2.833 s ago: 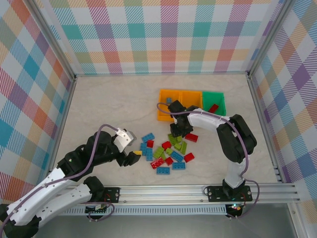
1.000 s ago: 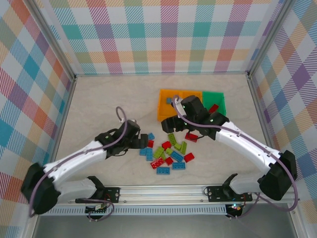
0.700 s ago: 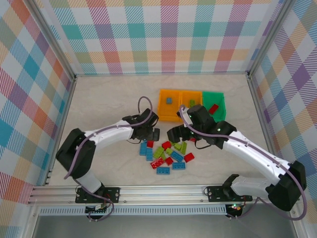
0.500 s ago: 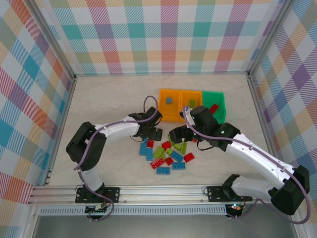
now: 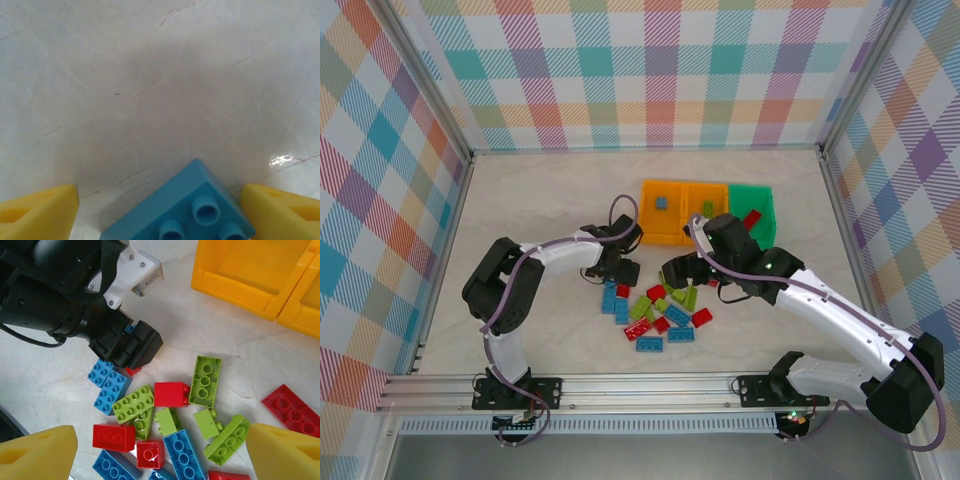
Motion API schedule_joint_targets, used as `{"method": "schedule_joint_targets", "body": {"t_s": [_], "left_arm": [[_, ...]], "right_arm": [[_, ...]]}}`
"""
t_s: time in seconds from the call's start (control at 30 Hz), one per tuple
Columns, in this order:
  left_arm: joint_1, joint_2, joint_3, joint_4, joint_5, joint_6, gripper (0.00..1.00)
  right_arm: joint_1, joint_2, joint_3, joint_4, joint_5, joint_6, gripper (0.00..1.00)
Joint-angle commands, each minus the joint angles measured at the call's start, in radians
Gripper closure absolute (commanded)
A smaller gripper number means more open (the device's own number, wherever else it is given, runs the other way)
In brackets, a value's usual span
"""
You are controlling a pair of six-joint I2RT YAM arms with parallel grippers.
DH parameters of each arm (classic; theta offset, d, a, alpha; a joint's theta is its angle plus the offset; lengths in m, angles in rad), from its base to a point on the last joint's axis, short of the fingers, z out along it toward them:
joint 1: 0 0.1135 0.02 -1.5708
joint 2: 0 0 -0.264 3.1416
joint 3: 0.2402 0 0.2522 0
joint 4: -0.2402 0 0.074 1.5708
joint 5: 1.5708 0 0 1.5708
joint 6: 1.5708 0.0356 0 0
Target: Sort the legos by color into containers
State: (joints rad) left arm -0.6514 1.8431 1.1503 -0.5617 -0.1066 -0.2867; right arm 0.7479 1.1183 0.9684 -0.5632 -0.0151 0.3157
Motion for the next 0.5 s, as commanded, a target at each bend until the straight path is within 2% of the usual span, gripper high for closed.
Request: {"method": "schedule_joint_targets", "body": {"t_s": [0.0, 0.2, 0.47], "left_arm": [[0.010, -0.035, -0.032, -0.020, 0.010, 0.048, 0.18], [0.015, -0.016, -0.046, -0.024, -0.040, 0.033, 0.34], [0.033, -0.025, -0.048, 0.017, -0.114, -0.090, 0.46]], "right_arm": [[0.006, 0.007, 0.000, -0.014, 0.011, 0.013, 0.12], [0.006, 0.005, -0.002, -0.019, 0.015, 0.030, 0.12], [0.006, -0.009, -0.029, -0.066, -0.056, 0.078, 0.12]]}}
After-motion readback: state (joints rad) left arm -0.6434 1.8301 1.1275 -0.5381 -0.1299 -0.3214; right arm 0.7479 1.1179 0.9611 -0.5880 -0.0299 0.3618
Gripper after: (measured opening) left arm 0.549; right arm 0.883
